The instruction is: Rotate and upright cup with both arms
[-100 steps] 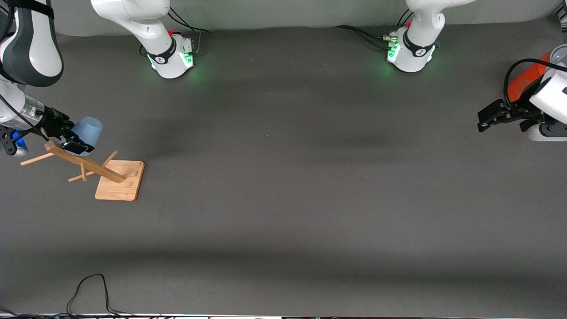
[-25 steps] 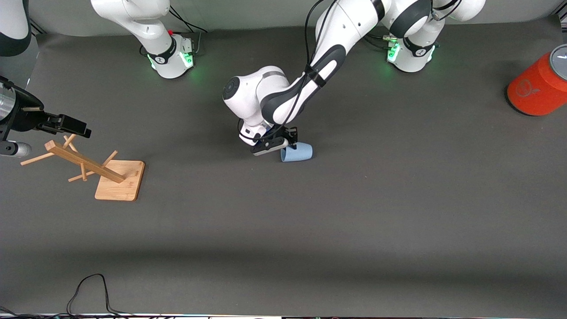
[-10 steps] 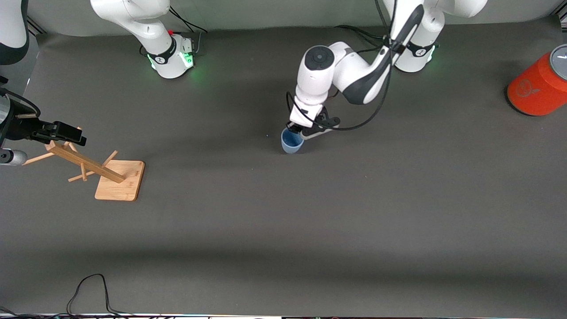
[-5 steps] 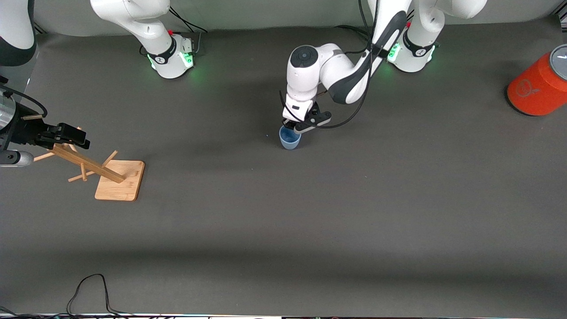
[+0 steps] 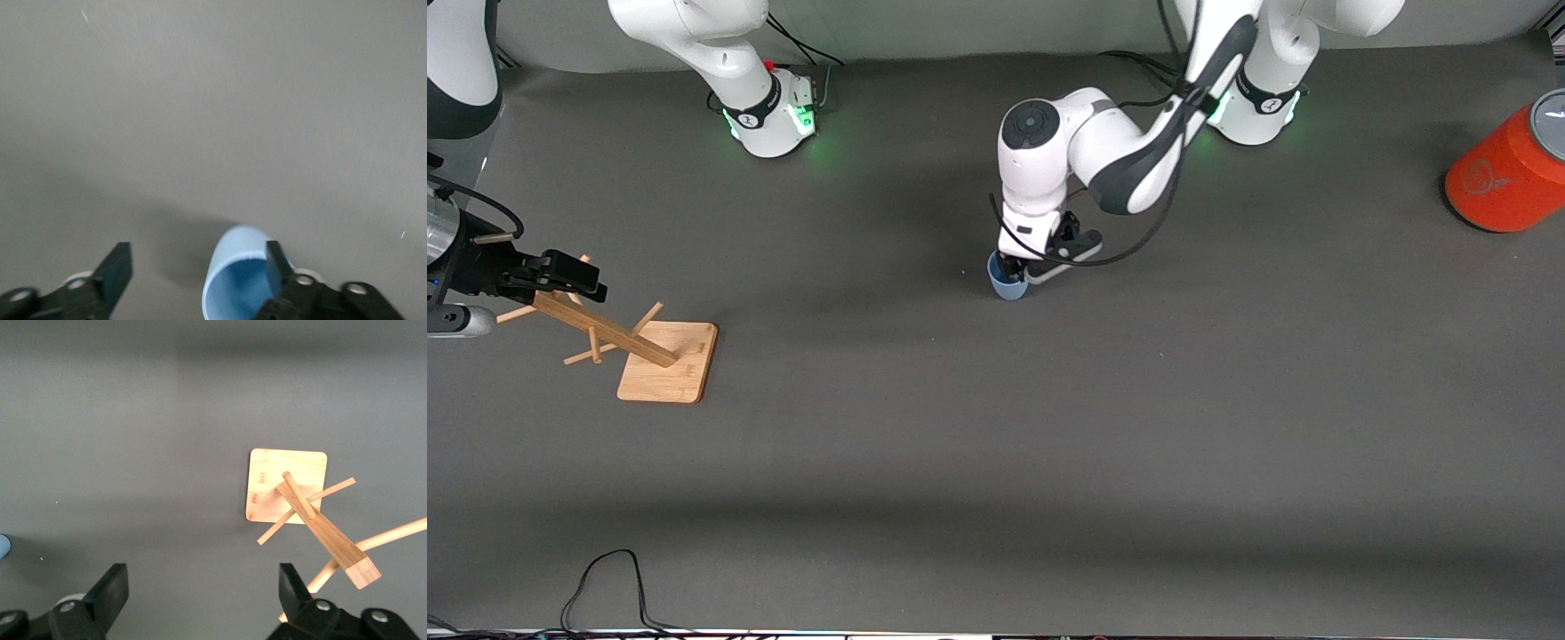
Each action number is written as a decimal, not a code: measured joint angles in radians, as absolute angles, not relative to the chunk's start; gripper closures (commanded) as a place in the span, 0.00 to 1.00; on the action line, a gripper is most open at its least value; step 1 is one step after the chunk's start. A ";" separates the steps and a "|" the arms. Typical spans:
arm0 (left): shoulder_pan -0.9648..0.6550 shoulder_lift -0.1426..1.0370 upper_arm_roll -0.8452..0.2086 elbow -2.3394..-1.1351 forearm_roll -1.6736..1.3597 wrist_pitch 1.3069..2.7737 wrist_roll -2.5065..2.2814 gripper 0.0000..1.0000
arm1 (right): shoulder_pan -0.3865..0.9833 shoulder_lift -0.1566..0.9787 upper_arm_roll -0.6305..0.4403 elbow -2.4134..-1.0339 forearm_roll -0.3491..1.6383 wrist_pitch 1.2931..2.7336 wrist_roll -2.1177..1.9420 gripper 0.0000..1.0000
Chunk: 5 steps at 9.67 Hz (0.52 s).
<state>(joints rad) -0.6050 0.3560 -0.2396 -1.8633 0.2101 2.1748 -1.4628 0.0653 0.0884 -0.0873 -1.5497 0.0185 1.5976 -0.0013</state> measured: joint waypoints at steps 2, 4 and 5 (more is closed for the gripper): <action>-0.502 0.338 -0.237 -1.750 0.200 2.000 -1.235 0.00 | 0.065 0.086 -0.089 -1.542 0.016 1.599 -0.002 0.00; -0.349 0.304 -0.234 -1.686 0.154 1.882 -0.957 0.00 | 0.065 0.086 -0.090 -1.542 0.006 1.599 -0.002 0.00; -0.259 0.270 -0.232 -1.674 0.120 1.824 -0.805 0.00 | 0.065 0.086 -0.091 -1.542 0.005 1.599 -0.002 0.00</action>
<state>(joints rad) -0.2587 0.2701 -0.2319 -1.6744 0.1203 1.8243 -0.8045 0.0651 0.0856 -0.0913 -1.5422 0.0047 1.5989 -0.0017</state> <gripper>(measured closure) 0.000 0.000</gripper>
